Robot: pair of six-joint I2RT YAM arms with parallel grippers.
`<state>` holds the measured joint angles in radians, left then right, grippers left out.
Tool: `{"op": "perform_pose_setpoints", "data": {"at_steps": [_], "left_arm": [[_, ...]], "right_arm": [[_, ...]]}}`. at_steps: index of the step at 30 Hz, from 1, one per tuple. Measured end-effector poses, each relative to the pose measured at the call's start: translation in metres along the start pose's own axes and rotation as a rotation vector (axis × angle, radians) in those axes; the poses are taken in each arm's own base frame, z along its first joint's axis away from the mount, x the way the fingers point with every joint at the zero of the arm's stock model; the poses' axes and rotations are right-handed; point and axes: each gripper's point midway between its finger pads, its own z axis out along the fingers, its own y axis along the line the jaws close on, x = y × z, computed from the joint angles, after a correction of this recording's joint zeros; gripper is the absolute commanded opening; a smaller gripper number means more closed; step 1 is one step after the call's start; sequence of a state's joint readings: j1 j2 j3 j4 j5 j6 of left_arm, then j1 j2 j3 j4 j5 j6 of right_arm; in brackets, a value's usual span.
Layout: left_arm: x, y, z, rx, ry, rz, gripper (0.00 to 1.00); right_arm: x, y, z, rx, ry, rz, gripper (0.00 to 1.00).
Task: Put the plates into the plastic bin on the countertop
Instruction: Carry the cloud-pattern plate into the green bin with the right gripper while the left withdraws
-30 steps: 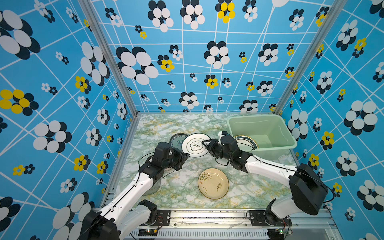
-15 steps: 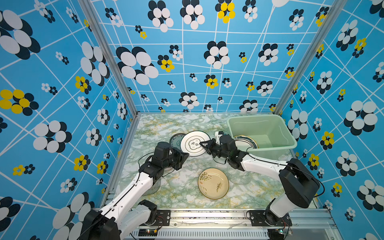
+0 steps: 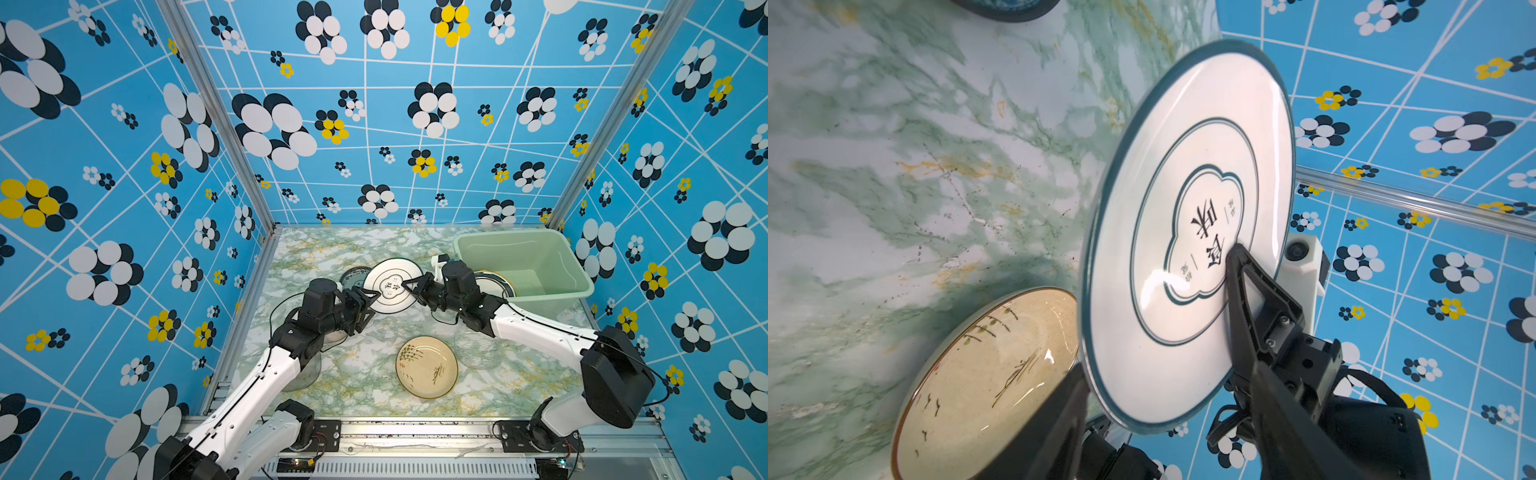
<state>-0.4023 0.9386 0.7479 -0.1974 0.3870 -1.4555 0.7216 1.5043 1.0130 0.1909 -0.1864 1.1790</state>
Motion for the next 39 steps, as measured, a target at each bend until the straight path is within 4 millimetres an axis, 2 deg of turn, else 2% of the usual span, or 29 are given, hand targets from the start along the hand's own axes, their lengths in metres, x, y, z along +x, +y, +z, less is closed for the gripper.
{"op": "perform_pose_setpoints", "data": {"at_steps": [2,7,12,17,21,24,32,36,39], "left_arm": [[-0.001,-0.016,-0.009,0.038,-0.020,0.051,0.99],[0.002,-0.053,-0.036,0.143,-0.067,0.244,0.99],[0.008,-0.075,-0.053,0.213,-0.100,0.451,0.99],[0.013,-0.093,-0.064,0.240,-0.132,0.687,0.99],[0.016,-0.117,-0.070,0.261,-0.155,0.853,0.99],[0.019,-0.127,-0.065,0.267,-0.146,0.925,0.99],[0.043,-0.127,-0.019,0.232,-0.007,0.993,0.99],[0.061,-0.128,-0.004,0.231,0.050,1.013,0.99],[0.086,-0.132,0.006,0.236,0.114,1.047,0.99]], "right_arm": [[-0.010,0.009,-0.015,-0.001,-0.015,-0.035,0.00],[-0.051,0.023,-0.060,0.041,-0.060,-0.126,0.00],[-0.096,0.031,-0.108,0.084,-0.088,-0.230,0.00],[-0.123,0.018,-0.145,0.134,-0.065,-0.315,0.00],[-0.137,-0.010,-0.168,0.192,-0.033,-0.344,0.00],[-0.151,-0.032,-0.183,0.226,-0.031,-0.343,0.00],[-0.194,-0.076,-0.218,0.238,-0.095,-0.281,0.00],[-0.204,-0.096,-0.215,0.239,-0.082,-0.266,0.00],[-0.208,-0.119,-0.204,0.252,-0.040,-0.256,0.00]]}}
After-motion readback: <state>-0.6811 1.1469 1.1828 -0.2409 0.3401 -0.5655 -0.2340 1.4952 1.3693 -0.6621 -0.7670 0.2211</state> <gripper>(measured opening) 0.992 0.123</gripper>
